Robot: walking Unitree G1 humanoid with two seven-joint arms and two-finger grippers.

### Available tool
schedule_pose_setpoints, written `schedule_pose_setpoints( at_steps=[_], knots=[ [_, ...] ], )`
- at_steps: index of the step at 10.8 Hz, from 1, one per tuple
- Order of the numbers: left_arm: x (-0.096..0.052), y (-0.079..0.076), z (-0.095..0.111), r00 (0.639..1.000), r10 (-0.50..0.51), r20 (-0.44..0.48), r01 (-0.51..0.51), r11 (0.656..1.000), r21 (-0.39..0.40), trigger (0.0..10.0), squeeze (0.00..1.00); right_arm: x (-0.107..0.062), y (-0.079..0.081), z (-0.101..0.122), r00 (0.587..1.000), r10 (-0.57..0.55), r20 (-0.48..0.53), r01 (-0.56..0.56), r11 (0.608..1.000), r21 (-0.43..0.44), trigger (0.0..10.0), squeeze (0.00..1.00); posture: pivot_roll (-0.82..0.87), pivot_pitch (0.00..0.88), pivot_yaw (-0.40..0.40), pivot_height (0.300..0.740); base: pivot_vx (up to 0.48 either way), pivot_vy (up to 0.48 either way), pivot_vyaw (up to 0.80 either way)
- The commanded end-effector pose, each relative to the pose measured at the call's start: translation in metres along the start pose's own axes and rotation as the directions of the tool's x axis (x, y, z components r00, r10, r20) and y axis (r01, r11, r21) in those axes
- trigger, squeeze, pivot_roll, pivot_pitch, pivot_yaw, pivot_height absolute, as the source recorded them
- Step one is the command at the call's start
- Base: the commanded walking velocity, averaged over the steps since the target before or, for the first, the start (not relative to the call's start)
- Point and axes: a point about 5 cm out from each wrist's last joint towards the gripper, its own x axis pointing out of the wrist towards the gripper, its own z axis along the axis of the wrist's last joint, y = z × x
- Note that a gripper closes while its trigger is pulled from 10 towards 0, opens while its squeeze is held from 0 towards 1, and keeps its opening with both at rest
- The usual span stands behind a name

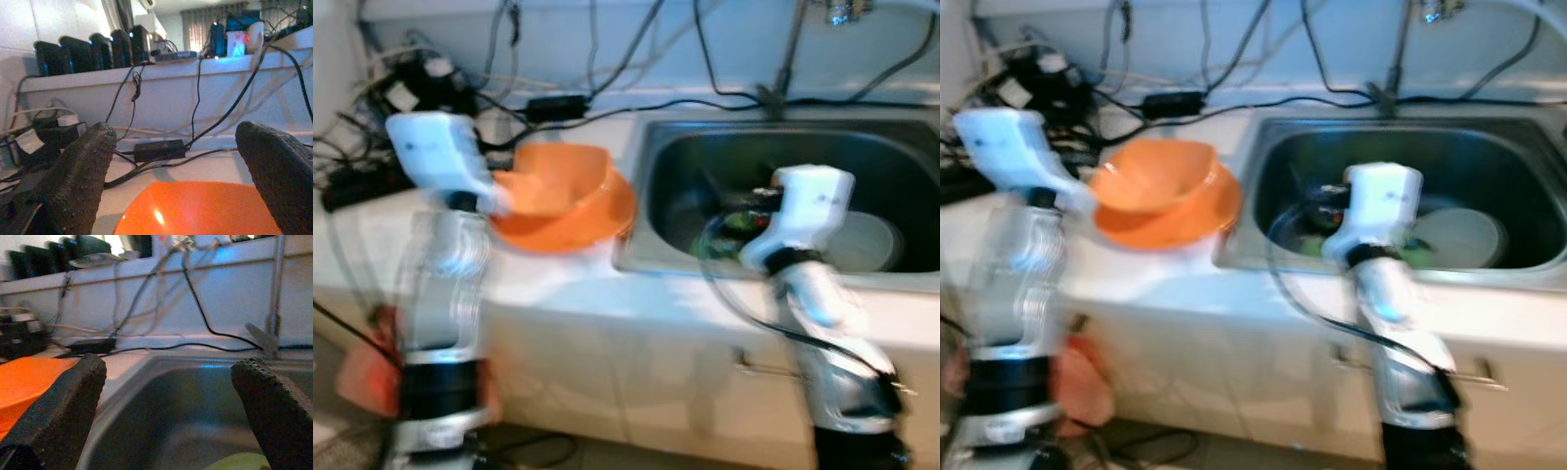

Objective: Kitchen organization

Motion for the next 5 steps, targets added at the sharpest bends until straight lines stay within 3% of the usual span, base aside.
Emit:
schedule_pose_setpoints(
  at_steps=[1, 3, 5],
  knots=[
    [-0.001, 0.011, 0.002, 1.0, 0.03, -0.001, -0.03, 0.999, 0.018, 10.0, 0.0, 0.002, 0.01, 0.006, 0.999, 0.032, 0.024, -0.032, 0.999, 0.008, 10.0, 0.0, 0.14, 0.034, 0.105, 0.74, 0.0, 0.0, 0.0],
    [-0.001, 0.007, 0.001, 1.0, 0.014, -0.005, -0.014, 1.0, 0.019, 10.0, 0.0, 0.003, 0.01, 0.006, 0.999, 0.028, 0.023, -0.028, 1.0, 0.013, 10.0, 0.0, 0.13, 0.033, 0.102, 0.74, 0.0, 0.0, 0.0],
    [-0.002, 0.0, 0.0, 1.0, -0.01, -0.006, 0.011, 1.0, 0.021, 10.0, 0.0, 0.004, 0.009, 0.006, 0.999, 0.027, 0.023, -0.027, 0.999, 0.017, 10.0, 0.0, 0.13, 0.03, 0.101, 0.74, 0.0, 0.0, -0.71]
  ],
)
